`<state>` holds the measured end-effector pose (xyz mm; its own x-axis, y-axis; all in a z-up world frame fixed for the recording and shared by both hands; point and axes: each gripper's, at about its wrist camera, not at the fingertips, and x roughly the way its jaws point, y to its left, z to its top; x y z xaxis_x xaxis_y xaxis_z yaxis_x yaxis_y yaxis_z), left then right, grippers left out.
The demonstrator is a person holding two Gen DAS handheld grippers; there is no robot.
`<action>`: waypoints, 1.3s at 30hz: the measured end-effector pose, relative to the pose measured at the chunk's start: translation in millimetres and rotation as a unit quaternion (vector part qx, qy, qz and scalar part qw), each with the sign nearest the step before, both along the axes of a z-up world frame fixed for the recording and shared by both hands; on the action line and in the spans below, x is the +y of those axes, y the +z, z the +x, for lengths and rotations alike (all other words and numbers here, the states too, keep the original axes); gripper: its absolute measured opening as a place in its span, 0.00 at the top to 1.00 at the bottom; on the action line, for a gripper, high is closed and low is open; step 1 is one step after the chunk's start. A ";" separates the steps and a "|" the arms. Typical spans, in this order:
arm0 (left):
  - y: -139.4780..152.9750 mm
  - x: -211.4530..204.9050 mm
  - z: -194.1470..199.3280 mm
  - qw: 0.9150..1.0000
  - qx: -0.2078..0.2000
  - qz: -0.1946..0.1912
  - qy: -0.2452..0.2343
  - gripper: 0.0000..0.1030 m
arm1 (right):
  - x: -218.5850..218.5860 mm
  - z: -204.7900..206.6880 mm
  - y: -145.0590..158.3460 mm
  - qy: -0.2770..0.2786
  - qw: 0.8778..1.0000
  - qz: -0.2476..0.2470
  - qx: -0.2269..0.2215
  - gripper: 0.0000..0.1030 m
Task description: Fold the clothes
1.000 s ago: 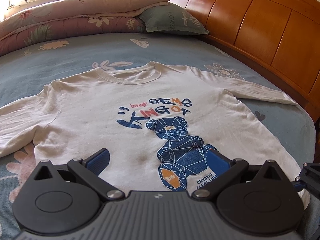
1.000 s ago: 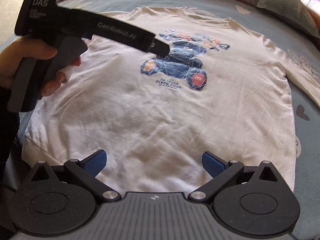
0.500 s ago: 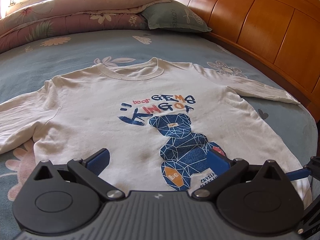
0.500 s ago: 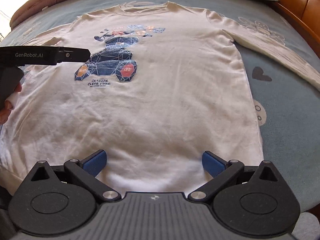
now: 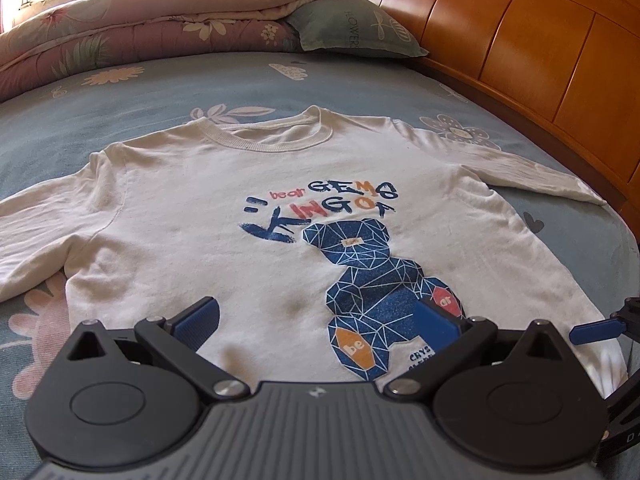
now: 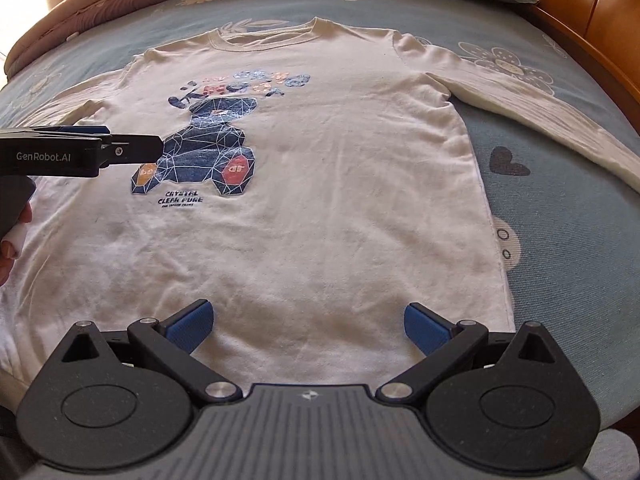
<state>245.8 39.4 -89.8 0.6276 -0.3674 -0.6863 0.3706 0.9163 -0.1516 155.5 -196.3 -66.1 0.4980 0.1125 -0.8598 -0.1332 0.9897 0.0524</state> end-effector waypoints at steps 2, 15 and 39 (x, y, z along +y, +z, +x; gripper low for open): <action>-1.0 -0.2 0.4 1.000 0.001 0.001 0.000 0.01 | 1.5 0.6 -0.8 0.000 1.000 -0.003 0.000 0.00; -1.1 9.4 4.7 1.000 0.001 -0.013 0.016 0.01 | 16.4 10.1 21.5 0.017 0.994 0.031 -0.104 0.00; 63.1 127.0 135.2 0.972 0.068 -0.147 0.169 0.01 | 55.7 66.8 -2.5 0.227 0.951 0.159 -0.137 0.00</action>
